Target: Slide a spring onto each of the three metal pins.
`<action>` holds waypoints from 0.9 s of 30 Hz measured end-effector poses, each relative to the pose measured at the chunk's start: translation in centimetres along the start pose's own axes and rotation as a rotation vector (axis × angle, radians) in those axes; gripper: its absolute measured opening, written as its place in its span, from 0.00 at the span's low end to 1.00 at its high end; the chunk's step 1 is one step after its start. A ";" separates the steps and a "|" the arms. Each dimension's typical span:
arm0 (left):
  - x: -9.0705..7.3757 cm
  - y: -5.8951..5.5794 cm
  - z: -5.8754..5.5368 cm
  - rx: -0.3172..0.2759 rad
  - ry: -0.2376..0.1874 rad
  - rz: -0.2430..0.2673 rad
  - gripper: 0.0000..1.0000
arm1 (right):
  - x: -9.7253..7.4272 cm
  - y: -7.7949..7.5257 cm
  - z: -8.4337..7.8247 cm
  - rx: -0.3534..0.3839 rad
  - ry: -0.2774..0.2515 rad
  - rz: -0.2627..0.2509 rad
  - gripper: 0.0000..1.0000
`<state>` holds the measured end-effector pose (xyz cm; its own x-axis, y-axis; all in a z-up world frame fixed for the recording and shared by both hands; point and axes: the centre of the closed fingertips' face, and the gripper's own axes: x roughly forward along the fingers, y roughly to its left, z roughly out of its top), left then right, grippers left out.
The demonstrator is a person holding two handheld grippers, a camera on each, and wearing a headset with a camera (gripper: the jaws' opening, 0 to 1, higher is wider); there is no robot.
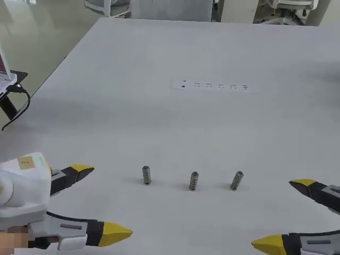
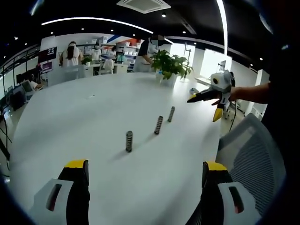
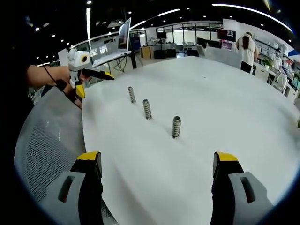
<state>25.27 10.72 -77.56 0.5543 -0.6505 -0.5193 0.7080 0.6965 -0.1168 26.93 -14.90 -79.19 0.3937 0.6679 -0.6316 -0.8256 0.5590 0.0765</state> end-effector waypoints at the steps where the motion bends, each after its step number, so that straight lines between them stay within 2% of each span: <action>1: 0.2 -0.1 0.1 -0.005 0.000 -0.005 0.98 | 0.1 0.1 -0.1 -0.003 0.005 0.005 0.99; 3: 0.5 -0.5 0.6 -0.014 -0.021 -0.020 0.98 | 0.2 0.3 0.1 -0.004 0.003 0.009 0.99; 4: 0.7 -0.6 0.7 -0.009 -0.018 -0.020 0.98 | 0.3 0.3 0.2 -0.001 -0.001 0.009 0.99; 7: 0.9 -0.4 0.8 -0.005 -0.021 -0.029 0.98 | 0.4 -0.2 0.3 -0.004 0.007 -0.014 0.99; 11: 1.0 0.0 0.8 -0.003 -0.016 -0.022 0.98 | 0.2 -0.3 1.2 -0.007 -0.003 -0.017 0.99; 14: 0.9 0.3 1.0 -0.012 -0.033 -0.016 0.98 | 0.1 -0.2 1.2 -0.014 -0.001 -0.015 0.99; 20: 0.2 0.2 0.6 -0.013 -0.036 -0.013 0.98 | 0.2 -0.2 1.1 -0.019 0.019 -0.010 0.99; 27: -0.4 0.3 0.4 -0.014 -0.031 0.000 0.98 | 0.3 0.1 1.9 -0.035 0.004 0.001 0.99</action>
<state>25.42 11.08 -77.06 0.5676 -0.6595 -0.4928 0.7021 0.7004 -0.1286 27.72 -13.71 -77.96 0.3911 0.6664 -0.6348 -0.8396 0.5408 0.0504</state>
